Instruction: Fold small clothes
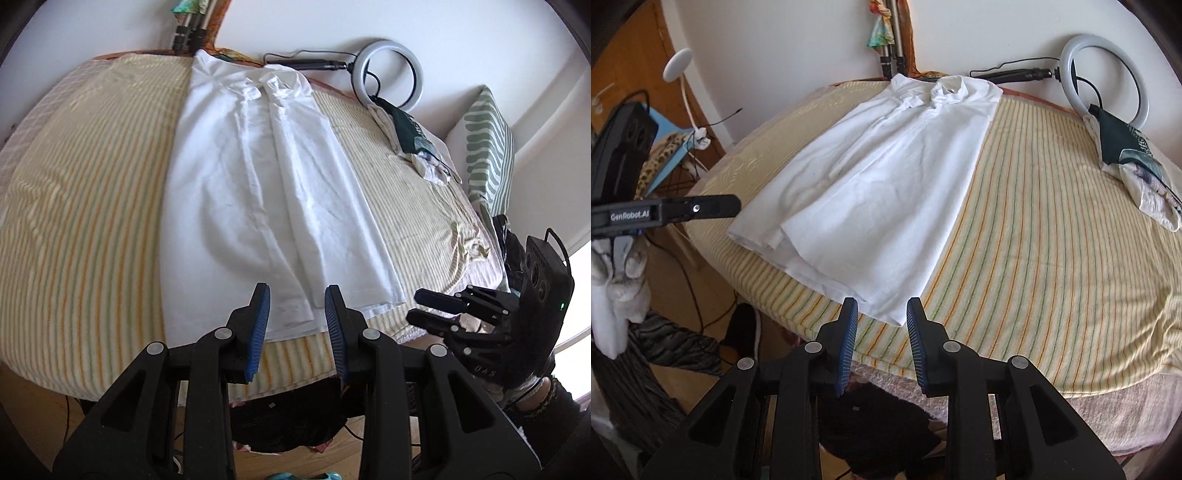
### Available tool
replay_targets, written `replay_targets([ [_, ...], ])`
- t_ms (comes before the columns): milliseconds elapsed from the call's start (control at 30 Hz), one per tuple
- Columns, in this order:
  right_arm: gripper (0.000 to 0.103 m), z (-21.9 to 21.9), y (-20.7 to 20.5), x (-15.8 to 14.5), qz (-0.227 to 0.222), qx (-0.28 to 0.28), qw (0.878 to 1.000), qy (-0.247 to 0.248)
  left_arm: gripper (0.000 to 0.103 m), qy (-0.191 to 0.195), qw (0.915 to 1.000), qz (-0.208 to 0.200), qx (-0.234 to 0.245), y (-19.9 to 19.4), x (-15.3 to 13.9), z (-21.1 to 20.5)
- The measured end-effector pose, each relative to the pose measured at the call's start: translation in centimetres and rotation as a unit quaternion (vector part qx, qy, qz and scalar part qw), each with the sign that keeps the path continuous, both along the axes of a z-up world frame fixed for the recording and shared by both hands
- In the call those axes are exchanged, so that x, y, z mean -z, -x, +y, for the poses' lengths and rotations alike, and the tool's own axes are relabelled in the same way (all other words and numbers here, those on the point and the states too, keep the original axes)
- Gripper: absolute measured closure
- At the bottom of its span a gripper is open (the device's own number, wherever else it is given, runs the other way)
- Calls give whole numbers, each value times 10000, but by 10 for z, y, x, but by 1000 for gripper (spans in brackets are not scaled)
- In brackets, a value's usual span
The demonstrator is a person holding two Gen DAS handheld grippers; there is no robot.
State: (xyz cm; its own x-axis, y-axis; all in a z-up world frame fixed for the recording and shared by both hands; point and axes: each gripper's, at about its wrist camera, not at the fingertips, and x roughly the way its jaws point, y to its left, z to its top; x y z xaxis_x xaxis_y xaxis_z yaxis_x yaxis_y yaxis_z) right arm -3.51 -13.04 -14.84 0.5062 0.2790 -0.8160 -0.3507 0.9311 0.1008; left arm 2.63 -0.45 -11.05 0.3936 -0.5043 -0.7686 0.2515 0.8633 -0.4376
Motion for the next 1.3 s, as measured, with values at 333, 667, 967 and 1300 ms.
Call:
replay_targets([
  [333, 77, 18, 10, 12, -277, -79, 9989, 362, 73, -102, 9980, 496, 384, -35, 15, -31],
  [667, 64, 21, 22, 12, -614, -34, 9966, 551, 101, -320, 9977, 447, 386, -37, 24, -32],
  [967, 64, 24, 14, 15, -603, 375, 9972, 232, 102, 352, 9981, 447, 225, -39, 7, -25],
  [1300, 52, 49, 6, 24, -1218, 939, 9819, 1108, 102, 800, 9964, 223, 155, -38, -19, -26],
])
